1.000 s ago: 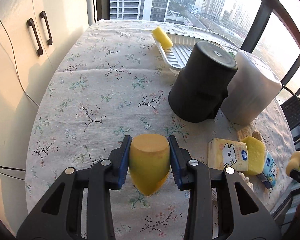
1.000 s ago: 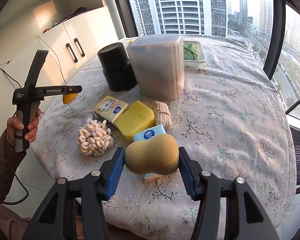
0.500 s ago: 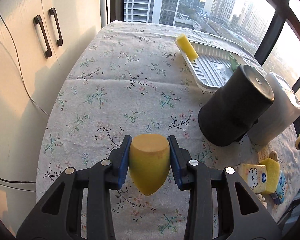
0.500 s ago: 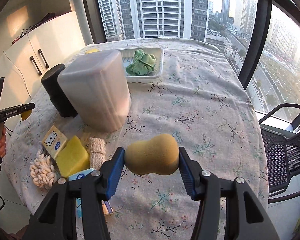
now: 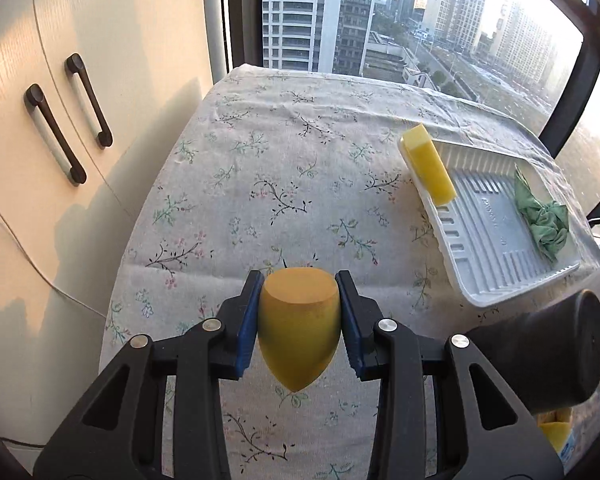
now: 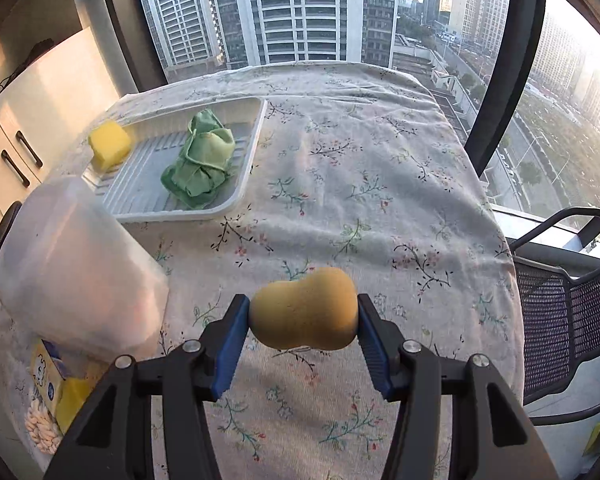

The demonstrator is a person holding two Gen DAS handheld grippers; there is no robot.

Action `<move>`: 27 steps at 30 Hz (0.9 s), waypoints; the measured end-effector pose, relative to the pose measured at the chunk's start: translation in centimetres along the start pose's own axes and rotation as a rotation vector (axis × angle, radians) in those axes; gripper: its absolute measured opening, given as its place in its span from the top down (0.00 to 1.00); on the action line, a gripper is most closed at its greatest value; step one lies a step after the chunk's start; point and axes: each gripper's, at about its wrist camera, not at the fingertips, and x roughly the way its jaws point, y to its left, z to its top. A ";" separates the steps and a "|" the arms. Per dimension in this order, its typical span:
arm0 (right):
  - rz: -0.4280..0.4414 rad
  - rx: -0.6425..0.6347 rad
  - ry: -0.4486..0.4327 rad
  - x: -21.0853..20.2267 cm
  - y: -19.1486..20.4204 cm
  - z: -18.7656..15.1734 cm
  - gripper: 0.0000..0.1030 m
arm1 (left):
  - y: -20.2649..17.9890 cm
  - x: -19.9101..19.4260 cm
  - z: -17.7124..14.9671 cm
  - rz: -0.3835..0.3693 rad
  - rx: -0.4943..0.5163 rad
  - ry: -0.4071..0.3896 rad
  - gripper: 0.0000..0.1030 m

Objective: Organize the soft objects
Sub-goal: 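Carry both held sponges over the white tray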

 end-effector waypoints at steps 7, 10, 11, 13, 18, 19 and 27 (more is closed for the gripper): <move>0.042 0.028 -0.017 1.8 0.0 6.3 0.46 | -4.2 2.5 4.3 -0.054 0.088 0.001 0.67; 0.055 0.034 -0.011 2.8 0.9 8.5 0.46 | -6.1 3.4 5.4 -0.059 0.111 0.011 0.67; 0.059 0.034 -0.012 3.0 1.2 9.1 0.46 | -6.7 3.6 5.6 -0.077 0.117 0.016 0.67; 0.077 0.036 -0.019 3.4 2.0 10.1 0.46 | -7.9 3.9 6.0 -0.121 0.127 0.029 0.67; 0.157 0.038 -0.018 4.4 4.1 12.2 0.46 | -11.5 4.3 6.7 -0.268 0.194 0.072 0.67; 0.171 0.033 -0.015 4.6 4.5 12.6 0.46 | -12.1 4.8 6.7 -0.297 0.206 0.100 0.67; 0.183 -0.032 0.040 7.5 7.9 14.1 0.46 | -13.8 8.1 6.0 -0.318 0.251 0.200 0.66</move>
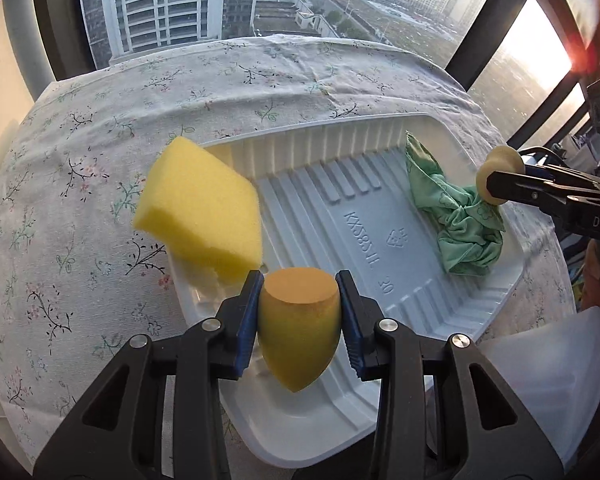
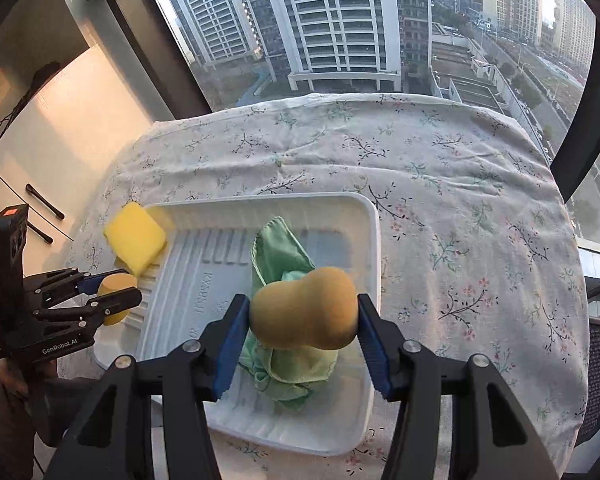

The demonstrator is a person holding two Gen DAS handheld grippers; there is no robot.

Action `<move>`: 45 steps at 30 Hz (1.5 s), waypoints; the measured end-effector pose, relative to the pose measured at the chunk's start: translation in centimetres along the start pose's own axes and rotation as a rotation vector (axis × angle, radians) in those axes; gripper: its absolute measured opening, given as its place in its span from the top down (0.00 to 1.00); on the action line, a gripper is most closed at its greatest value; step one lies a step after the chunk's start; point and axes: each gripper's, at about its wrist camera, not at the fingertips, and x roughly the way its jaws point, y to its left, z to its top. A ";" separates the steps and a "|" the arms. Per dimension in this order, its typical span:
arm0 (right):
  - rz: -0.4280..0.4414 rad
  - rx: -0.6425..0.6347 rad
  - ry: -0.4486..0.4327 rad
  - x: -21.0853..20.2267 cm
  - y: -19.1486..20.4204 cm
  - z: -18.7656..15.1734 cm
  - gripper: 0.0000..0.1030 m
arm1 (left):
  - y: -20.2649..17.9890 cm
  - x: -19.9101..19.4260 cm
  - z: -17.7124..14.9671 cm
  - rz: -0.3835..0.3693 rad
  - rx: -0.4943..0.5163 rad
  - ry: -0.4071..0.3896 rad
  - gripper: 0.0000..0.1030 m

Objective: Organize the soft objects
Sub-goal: 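Carry both held sponges over the white tray, then open the left tool to drop the teardrop sponge in the tray while the right tool releases the gourd sponge, then move both open tools back to the remaining soft items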

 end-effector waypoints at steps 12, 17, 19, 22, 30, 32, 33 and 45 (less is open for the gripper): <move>-0.006 0.028 0.040 3.0 -0.5 0.3 0.44 | -0.5 0.9 -0.4 0.054 0.066 0.013 0.64; 0.001 0.045 0.023 2.0 -0.5 0.9 0.37 | -0.5 -0.8 0.2 0.031 0.037 -0.042 0.62; 0.032 0.054 -0.018 0.7 -0.6 1.0 0.32 | -0.5 -1.9 0.4 0.030 0.023 -0.077 0.55; 0.044 0.052 -0.062 -1.1 -0.5 1.0 0.28 | 0.0 -3.5 0.7 0.052 -0.013 -0.136 0.51; 0.014 0.056 -0.058 -3.5 -1.0 -0.8 0.28 | 2.3 -6.5 -0.3 0.081 -0.107 -0.181 0.51; 0.005 0.065 -0.053 -3.8 -1.4 -1.6 0.28 | 2.8 -7.0 -1.0 0.102 -0.122 -0.184 0.51; -0.001 0.071 -0.050 -4.0 -1.6 -2.1 0.28 | 3.1 -7.2 -1.4 0.114 -0.131 -0.182 0.51; -0.086 0.115 -0.014 -6.5 -4.5 -8.2 0.28 | 6.5 -8.9 -9.1 0.160 -0.217 -0.166 0.51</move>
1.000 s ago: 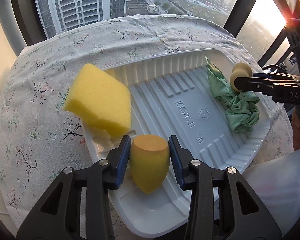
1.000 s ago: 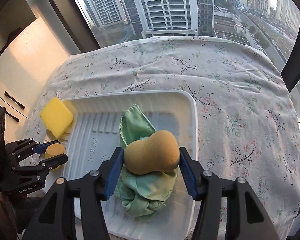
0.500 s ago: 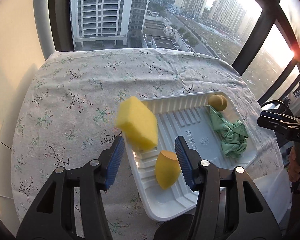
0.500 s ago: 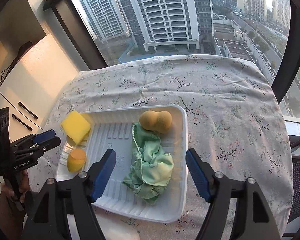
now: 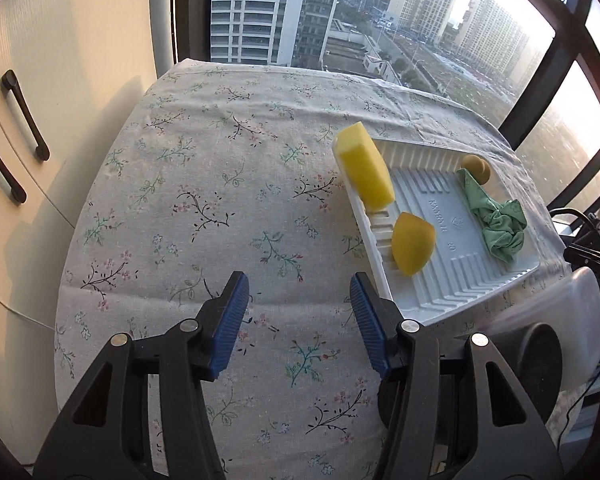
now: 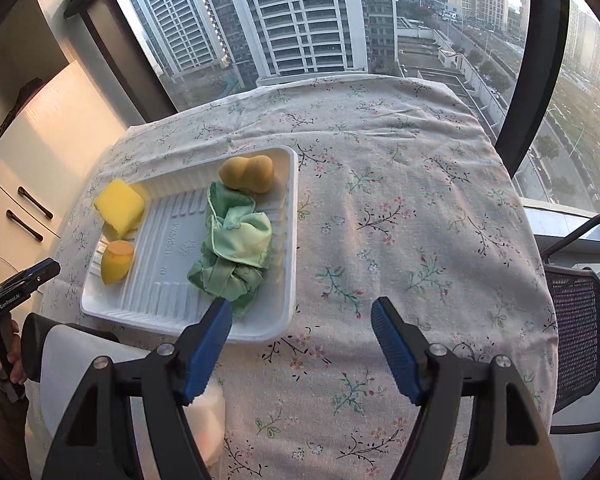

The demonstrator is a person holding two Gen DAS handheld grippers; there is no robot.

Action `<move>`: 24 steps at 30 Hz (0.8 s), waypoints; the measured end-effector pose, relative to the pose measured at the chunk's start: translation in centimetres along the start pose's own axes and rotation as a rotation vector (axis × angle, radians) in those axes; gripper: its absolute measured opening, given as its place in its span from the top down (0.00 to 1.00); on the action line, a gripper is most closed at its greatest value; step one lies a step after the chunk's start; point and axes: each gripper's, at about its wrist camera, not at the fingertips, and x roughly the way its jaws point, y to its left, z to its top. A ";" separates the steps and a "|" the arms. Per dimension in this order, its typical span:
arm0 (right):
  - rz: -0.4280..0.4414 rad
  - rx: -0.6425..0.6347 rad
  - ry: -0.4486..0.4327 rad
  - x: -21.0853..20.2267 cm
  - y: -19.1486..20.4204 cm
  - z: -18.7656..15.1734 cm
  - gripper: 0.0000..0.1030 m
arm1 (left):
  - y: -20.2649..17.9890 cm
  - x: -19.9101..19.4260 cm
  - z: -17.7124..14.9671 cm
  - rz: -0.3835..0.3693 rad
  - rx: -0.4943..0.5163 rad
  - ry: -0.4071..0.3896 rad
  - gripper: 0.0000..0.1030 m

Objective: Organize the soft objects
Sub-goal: 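Move both open tools back to the remaining soft items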

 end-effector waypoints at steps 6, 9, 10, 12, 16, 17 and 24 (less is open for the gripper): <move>-0.033 -0.006 0.032 -0.9 -0.8 -3.9 0.28 | 1.5 -1.1 -4.0 0.010 -0.008 0.017 0.51; -0.042 -0.019 0.042 -1.6 -0.7 -6.3 0.28 | 1.8 -1.7 -6.0 0.009 0.000 0.019 0.51; -0.042 -0.022 0.047 -1.9 -0.7 -7.1 0.28 | 1.8 -2.0 -6.7 0.008 0.005 0.020 0.51; -0.035 -0.026 0.054 -2.3 -0.6 -8.8 0.28 | 1.7 -2.7 -8.1 0.006 0.019 0.020 0.51; -0.008 -0.025 0.061 -3.3 -0.1 -12.1 0.28 | 1.2 -3.7 -10.8 -0.007 0.048 0.025 0.51; -0.004 -0.026 0.061 -3.5 0.2 -12.8 0.28 | 0.9 -4.0 -11.4 -0.013 0.057 0.028 0.51; 0.017 -0.058 0.050 -5.2 2.1 -17.3 0.28 | -1.1 -5.4 -15.2 -0.030 0.137 0.038 0.51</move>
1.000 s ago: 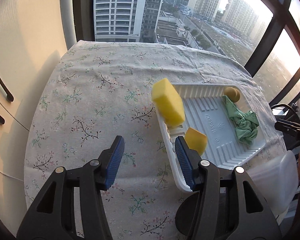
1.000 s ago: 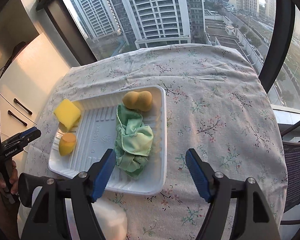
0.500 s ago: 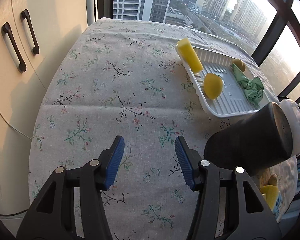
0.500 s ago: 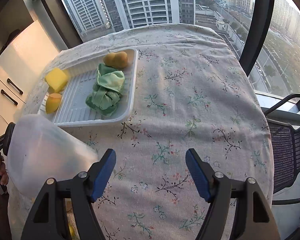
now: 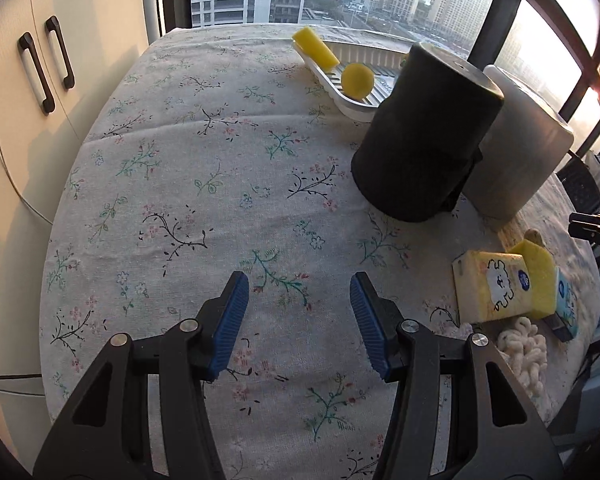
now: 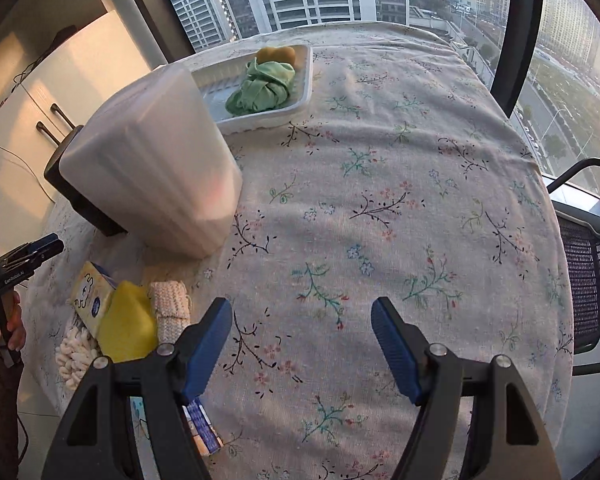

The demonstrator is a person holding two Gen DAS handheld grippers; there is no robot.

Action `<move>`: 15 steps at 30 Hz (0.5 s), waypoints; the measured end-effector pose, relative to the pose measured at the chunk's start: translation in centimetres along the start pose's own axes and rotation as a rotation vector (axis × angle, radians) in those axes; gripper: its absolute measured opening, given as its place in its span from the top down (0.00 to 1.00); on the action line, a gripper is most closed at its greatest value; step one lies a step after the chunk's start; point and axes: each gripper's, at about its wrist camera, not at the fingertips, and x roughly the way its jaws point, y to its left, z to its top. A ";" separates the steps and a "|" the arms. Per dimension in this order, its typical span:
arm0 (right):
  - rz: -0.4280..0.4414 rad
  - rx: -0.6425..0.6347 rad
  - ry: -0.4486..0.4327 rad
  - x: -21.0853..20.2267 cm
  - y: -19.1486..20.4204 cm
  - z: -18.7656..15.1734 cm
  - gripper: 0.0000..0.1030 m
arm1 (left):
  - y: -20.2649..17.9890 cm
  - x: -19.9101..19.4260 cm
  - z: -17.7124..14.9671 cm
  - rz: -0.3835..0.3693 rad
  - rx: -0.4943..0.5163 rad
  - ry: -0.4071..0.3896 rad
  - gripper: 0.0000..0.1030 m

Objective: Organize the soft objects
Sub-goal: 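Move both open tools back to the remaining soft items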

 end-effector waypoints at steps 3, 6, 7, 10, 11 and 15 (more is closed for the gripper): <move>0.021 -0.009 -0.003 -0.7 1.0 -1.3 0.28 | -0.9 -0.5 -1.2 -0.026 0.015 0.004 0.51; 0.021 -0.032 -0.010 -1.5 2.2 -2.6 0.28 | -1.8 -1.3 -2.1 -0.047 0.021 -0.003 0.51; 0.018 -0.042 -0.016 -1.8 2.7 -3.1 0.28 | -2.2 -1.6 -2.4 -0.060 0.022 -0.005 0.51; 0.027 -0.067 -0.024 -2.5 4.1 -4.6 0.28 | -3.2 -2.3 -3.0 -0.087 0.028 -0.016 0.51; 0.033 -0.073 -0.027 -2.7 4.5 -5.0 0.28 | -3.6 -2.5 -3.2 -0.094 0.032 -0.018 0.51; 0.043 -0.099 -0.030 -2.9 6.1 -6.6 0.28 | -5.4 -3.5 -3.9 -0.129 0.046 -0.033 0.51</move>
